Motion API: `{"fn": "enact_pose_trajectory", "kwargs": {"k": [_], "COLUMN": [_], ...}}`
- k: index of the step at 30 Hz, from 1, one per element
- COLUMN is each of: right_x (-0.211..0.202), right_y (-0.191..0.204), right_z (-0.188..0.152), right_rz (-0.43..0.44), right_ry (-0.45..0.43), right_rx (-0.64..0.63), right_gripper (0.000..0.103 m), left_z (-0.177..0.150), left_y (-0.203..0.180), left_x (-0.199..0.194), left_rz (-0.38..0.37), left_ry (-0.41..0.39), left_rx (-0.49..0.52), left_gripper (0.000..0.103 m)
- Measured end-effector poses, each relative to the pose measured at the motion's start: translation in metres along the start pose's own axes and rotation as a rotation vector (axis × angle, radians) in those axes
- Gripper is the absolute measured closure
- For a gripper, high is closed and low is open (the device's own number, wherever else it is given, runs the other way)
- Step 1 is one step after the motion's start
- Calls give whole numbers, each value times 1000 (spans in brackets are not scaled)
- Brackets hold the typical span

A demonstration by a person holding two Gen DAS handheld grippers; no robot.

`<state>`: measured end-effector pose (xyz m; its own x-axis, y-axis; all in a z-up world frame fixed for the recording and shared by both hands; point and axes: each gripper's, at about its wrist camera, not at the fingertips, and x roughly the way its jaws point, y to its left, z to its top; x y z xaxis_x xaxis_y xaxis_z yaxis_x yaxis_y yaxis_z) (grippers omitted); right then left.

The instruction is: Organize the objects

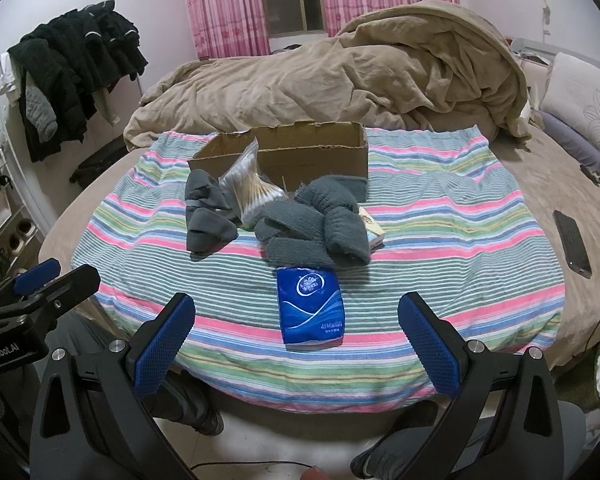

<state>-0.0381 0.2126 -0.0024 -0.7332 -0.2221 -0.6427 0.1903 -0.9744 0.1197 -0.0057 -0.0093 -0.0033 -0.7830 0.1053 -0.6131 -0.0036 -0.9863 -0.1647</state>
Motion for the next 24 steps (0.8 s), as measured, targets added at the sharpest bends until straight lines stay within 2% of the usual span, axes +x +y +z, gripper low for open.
{"fn": "enact_pose_trajectory", "kwargs": {"k": [15, 24], "right_x": [2, 30], "right_y": [3, -2], "right_z": [4, 0], "right_rz": [-2, -12], "right_ry": [2, 48], "right_rx": [-5, -27], "right_gripper": [0, 0], "left_z": [-1, -5], "left_y": [4, 7], "left_x": [2, 23], "left_rz": [-14, -6], "left_ry": [8, 41], "left_rx": [-3, 7], "left_gripper": [1, 1]}}
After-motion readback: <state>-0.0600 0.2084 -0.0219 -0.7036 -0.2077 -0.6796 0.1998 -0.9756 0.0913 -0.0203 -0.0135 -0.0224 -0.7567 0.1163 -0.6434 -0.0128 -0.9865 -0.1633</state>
